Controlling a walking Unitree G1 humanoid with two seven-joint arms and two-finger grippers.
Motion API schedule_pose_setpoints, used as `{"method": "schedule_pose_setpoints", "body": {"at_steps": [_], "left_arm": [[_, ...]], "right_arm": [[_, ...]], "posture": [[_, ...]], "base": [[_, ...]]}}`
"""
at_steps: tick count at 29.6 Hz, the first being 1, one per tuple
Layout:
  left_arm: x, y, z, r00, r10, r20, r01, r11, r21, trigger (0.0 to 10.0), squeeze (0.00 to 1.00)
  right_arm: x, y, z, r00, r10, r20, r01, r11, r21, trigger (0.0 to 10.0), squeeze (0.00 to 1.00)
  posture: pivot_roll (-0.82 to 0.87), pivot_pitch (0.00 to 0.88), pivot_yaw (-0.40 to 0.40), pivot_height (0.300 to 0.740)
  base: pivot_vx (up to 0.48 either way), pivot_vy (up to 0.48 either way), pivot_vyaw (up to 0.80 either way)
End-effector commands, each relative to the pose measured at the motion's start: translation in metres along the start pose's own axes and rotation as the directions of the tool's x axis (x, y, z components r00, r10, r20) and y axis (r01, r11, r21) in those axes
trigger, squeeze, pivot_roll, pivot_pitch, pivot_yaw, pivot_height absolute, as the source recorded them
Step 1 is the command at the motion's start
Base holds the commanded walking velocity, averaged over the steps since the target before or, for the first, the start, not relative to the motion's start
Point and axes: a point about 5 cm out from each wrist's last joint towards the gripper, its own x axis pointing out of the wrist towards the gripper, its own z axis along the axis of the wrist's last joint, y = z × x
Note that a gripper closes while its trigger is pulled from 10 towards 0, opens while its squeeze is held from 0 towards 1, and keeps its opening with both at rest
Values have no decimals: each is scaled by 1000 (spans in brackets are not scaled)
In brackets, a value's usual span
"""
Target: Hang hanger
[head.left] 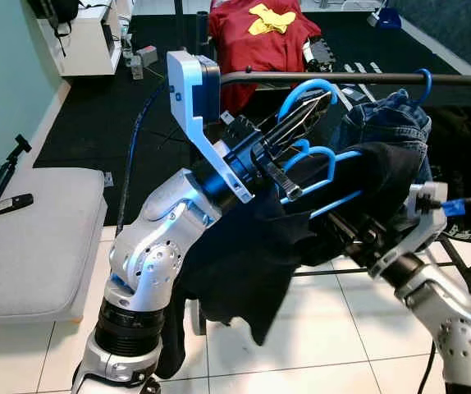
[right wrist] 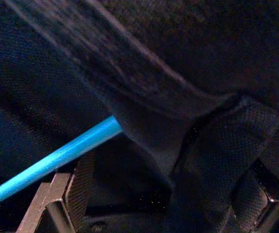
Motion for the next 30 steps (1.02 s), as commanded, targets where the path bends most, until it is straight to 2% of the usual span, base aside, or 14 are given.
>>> {"method": "schedule_pose_setpoints", "body": {"at_steps": [1,3,4,6,7,12,22,23,24,25,27,28,29,30], "left_arm": [[0,-5,-1,1000,-29,-2,29,999,-14,10000,0],[-3,-6,-2,1000,-25,-17,24,1000,-19,10000,0],[-5,-7,-3,999,-23,-25,23,1000,-18,10000,0],[-6,-7,-4,999,-22,-30,22,1000,-18,10000,0],[-7,-7,-3,999,-21,-35,20,1000,-16,10000,0],[-11,-6,-3,999,-12,-47,11,1000,-4,10000,0],[-28,28,-2,983,141,-120,-122,981,152,10000,0],[-31,33,-1,977,167,-132,-141,972,186,10000,0],[-40,49,1,956,244,-164,-193,941,277,10000,0],[-40,49,1,956,244,-164,-193,941,277,10000,0],[-50,66,6,927,326,-185,-242,897,370,10000,0],[-50,66,6,927,326,-185,-242,897,370,10000,0],[-53,72,8,916,353,-188,-257,880,401,10000,0],[-60,83,14,894,412,-177,-293,835,465,10000,0]], "right_arm": [[2,0,-2,1000,-7,4,7,1000,2,10000,0],[9,-1,4,999,-22,44,23,1000,-11,10000,0],[12,-1,6,998,-28,65,29,999,-15,3843,0],[14,-1,8,997,-30,77,31,999,-17,3843,0],[15,-2,10,996,-37,84,39,999,-23,0,0],[16,-5,12,994,-58,98,61,998,-33,0,0],[12,-3,12,996,-43,76,48,997,-67,0,0],[11,-3,12,997,-37,70,42,996,-73,0,0],[9,0,12,999,-12,49,16,996,-88,0,0],[9,0,12,999,-12,49,16,996,-88,0,0],[7,4,10,1000,21,18,-20,995,-96,0,0],[7,4,10,1000,21,18,-20,995,-96,0,0],[6,6,9,999,33,5,-33,995,-98,0,0],[5,8,3,998,50,-48,-55,993,-101,0,0]], "posture": [[-69,186,15,740],[-63,186,12,740],[-62,187,12,740],[-62,187,11,740],[-60,188,8,740],[-59,188,7,740],[-75,187,12,740],[-75,187,12,740],[-80,183,13,740],[-80,183,13,740],[-82,182,12,740],[-82,182,12,740],[-82,182,12,740],[-83,180,10,740]], "base": [[0,0,0],[0,0,0],[0,0,0],[0,0,0],[0,0,0],[0,0,0],[0,0,0],[0,0,0],[0,0,0],[0,0,0],[0,0,0],[0,0,0],[0,0,0],[0,0,0]]}}
